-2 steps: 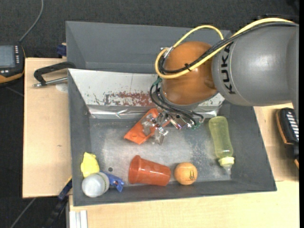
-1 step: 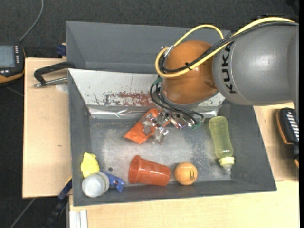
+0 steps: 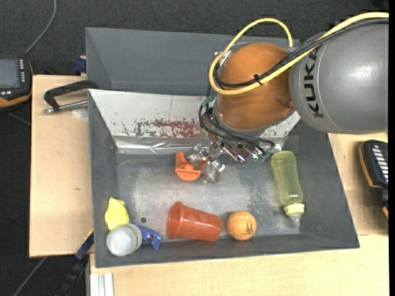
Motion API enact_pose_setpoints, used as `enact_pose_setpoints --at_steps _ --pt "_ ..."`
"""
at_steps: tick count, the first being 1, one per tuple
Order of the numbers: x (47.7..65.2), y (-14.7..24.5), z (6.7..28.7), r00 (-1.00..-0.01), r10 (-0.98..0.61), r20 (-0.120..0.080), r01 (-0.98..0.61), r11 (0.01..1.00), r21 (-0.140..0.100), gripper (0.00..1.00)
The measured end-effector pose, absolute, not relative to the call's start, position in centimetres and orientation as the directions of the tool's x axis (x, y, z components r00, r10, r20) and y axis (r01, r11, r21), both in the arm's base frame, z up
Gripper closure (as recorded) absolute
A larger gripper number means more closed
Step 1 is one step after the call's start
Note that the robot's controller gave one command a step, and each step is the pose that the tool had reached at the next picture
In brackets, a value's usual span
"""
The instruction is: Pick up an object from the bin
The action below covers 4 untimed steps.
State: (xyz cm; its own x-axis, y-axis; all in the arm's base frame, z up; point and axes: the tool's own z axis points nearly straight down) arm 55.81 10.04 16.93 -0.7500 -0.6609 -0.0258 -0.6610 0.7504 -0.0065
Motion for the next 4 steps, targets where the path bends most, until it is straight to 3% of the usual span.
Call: enact_pose_setpoints --at_steps 1,2,3,4 --pt "57.0 9.9 15.3 -0.712 -0.702 -0.022 -0.702 0.712 -0.002 1.0" --pt "56.6 9.0 18.8 -0.72 -0.693 -0.019 -0.693 0.721 0.001 1.0" --pt "58.2 9.6 14.1 -0.741 -0.671 -0.029 -0.671 0.741 -0.005 0.0" --pt "59.1 10.2 8.0 -0.752 -0.658 -0.028 -0.659 0.752 -0.003 0.0"
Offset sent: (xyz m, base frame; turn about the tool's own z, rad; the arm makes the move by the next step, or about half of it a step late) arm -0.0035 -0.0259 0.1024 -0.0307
